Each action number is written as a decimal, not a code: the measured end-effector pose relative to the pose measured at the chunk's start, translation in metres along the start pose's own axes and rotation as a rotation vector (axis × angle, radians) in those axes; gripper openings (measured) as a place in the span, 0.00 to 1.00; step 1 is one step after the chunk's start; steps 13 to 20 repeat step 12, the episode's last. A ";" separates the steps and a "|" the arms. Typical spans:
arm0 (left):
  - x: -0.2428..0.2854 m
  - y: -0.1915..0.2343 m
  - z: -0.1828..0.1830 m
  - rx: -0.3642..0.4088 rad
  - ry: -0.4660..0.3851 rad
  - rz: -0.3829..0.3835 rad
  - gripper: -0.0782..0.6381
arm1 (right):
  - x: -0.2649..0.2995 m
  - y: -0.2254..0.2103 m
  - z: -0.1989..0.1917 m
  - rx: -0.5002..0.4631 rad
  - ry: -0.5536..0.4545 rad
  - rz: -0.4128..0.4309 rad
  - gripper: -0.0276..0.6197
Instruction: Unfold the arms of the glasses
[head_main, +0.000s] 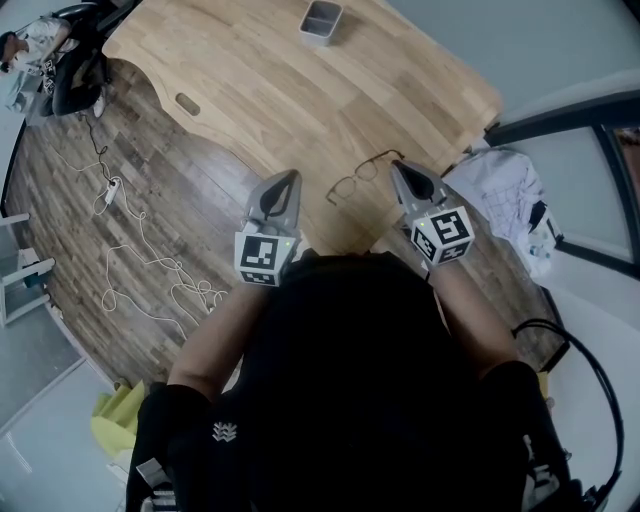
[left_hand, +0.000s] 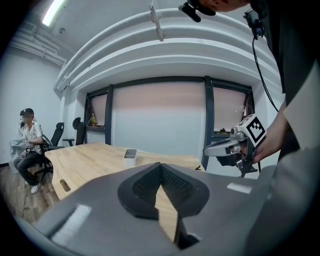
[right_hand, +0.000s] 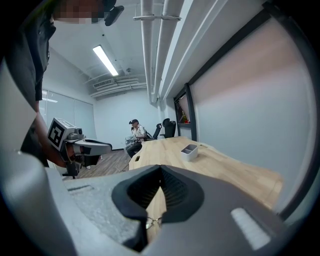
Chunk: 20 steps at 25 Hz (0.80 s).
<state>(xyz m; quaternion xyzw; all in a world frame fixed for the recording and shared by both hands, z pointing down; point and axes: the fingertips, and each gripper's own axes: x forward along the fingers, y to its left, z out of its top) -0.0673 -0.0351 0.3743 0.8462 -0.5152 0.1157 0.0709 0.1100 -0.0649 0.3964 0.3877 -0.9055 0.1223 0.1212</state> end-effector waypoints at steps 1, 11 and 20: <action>0.000 0.000 0.000 -0.001 0.000 0.000 0.12 | 0.000 0.000 0.000 0.001 0.000 0.000 0.05; 0.002 -0.008 -0.011 -0.008 0.011 -0.017 0.12 | -0.001 -0.005 -0.004 -0.001 0.009 -0.012 0.05; 0.002 -0.009 -0.012 -0.007 0.012 -0.022 0.12 | -0.001 -0.006 -0.004 -0.001 0.009 -0.016 0.05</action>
